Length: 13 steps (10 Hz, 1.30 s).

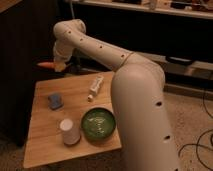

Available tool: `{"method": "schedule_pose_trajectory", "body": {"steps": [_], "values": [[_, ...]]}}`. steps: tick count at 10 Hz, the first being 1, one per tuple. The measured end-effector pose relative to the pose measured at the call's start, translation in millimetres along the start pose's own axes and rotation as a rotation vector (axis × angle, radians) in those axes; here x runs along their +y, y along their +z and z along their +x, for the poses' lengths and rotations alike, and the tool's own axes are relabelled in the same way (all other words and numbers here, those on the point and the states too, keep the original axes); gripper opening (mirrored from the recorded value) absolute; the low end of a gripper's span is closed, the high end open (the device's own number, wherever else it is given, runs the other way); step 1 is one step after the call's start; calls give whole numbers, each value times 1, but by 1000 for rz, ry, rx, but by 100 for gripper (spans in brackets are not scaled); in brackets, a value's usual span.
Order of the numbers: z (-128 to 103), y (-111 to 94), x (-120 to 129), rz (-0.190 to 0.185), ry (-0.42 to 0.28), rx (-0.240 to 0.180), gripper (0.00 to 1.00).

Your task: Place the pepper on the white sponge

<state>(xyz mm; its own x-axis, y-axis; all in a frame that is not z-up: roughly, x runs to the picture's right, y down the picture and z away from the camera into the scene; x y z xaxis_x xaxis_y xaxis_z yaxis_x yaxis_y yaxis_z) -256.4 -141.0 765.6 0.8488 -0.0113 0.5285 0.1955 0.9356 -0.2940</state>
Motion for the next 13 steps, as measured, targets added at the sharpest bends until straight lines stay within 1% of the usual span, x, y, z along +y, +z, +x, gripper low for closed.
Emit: {"method": "schedule_pose_trajectory", "body": {"steps": [2,3,4,5,7,8,10,12,13], "values": [[0,0,0,-6,-6,-1,0],[-3,5,2,-19,-22,-3,0],[-14,19,8,-46,-49,-9,0],[-27,39,16,-76,-78,-17,0],[-34,64,26,-115,-109,-20,0],[-36,71,30,-131,-119,-18,0],[-37,84,38,-158,-125,-10,0],[-25,103,44,-188,-95,-2,0],[-21,107,45,-196,-81,0,0]]}}
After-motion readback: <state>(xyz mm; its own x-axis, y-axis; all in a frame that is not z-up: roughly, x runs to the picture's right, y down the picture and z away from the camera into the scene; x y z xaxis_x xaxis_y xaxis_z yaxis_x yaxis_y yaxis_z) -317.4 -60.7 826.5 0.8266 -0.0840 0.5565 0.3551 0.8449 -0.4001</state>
